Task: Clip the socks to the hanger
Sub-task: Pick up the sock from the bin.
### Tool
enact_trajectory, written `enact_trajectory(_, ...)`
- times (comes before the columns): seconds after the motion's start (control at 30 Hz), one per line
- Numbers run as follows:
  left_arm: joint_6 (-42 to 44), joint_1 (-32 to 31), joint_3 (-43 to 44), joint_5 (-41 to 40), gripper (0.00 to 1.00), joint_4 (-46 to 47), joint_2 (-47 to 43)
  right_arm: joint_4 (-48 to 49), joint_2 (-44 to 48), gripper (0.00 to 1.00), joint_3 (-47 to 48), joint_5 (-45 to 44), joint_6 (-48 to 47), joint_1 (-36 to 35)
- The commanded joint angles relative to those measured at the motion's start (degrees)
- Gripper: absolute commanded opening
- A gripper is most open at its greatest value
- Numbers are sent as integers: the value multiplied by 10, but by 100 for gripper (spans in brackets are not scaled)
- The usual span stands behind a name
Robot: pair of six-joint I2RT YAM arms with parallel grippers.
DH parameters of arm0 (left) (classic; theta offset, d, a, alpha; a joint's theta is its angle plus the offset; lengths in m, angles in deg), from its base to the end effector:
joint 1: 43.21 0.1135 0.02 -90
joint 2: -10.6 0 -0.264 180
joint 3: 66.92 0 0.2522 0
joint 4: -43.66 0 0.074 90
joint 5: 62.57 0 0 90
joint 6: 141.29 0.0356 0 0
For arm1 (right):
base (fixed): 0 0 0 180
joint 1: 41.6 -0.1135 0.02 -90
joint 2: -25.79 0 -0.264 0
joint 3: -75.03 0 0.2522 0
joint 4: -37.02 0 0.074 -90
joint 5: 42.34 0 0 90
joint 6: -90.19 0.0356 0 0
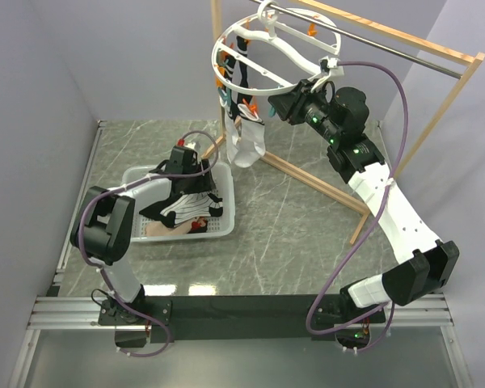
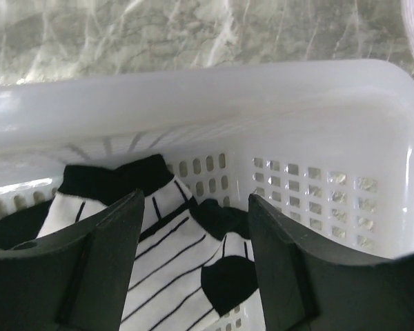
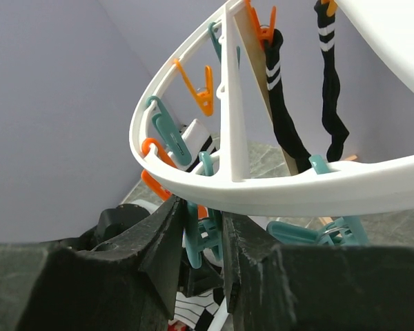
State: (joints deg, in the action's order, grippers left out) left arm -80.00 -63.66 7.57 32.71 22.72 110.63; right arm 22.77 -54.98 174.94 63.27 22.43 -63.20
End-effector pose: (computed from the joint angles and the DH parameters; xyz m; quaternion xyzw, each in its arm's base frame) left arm 0.3445 -0.1320 0.1854 -0.0498 0.9266 -0.1929 0.3190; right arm 0.2975 0.1281 0.4660 -0.0963 0.6706 0.3576 0.6428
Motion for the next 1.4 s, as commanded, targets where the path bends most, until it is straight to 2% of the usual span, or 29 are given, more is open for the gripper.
enact_trajectory(0.0, 21, -1, 4, 25, 67, 39, 19, 9, 5, 0, 28, -7, -5, -2)
enact_trajectory(0.17, 8, -1, -8, 42, 66, 51, 25, 9, 6, 0, 24, -4, -3, 0)
enact_trajectory(0.5, -22, 11, -91, 84, 65, 121, -47, -1, 11, 0, 21, -5, -5, -1)
enact_trajectory(0.73, -18, 12, -109, 85, 65, 128, -90, 1, 18, 0, 13, -3, -4, -1)
enact_trajectory(1.2, 4, 10, -77, 126, 61, 126, -27, 4, 23, 0, 0, 1, 1, -1)
enact_trajectory(1.37, 9, 5, -96, 139, 58, 137, -22, 4, 21, 0, 5, -2, -1, -1)
